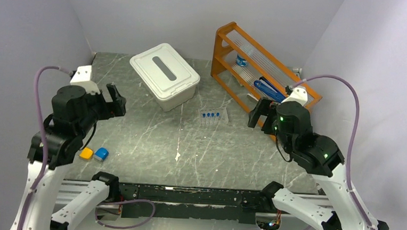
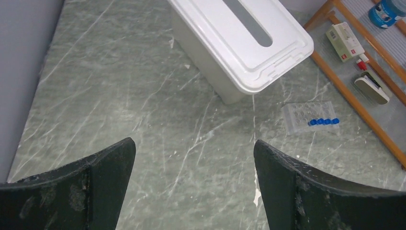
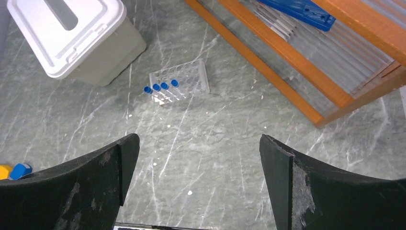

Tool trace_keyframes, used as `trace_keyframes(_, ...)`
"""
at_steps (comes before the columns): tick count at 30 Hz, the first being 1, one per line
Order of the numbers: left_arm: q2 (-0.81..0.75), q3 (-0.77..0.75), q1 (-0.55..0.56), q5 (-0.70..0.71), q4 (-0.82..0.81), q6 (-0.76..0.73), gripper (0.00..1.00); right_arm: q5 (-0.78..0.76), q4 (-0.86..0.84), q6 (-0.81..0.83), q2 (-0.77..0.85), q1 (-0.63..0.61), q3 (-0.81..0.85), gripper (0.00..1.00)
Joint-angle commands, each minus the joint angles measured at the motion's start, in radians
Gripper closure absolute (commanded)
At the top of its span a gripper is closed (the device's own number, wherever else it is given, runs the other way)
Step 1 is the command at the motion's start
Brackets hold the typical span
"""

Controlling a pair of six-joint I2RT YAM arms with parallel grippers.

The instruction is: Organize the chemistry lab equipment

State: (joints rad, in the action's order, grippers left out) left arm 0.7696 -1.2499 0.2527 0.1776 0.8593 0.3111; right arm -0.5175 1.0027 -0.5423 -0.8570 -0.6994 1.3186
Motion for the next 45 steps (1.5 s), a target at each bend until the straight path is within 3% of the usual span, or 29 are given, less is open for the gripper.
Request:
trace_keyframes(1, -0.064, -0.011, 0.003, 0.079, 0.124, 0.007, 0.03, -0.026, 0.028, -0.013, 0.044, 0.004, 0.007, 0.00)
trace_keyframes(23, -0.130, 0.027, 0.003, 0.010, 0.050, 0.005, 0.03, 0.003, -0.037, -0.043, 0.077, 0.003, -0.050, 0.00)
trace_keyframes(45, -0.146, -0.021, 0.003, 0.062, 0.086, 0.002, 0.03, 0.016, -0.012, -0.051, 0.089, 0.003, -0.006, 0.00)
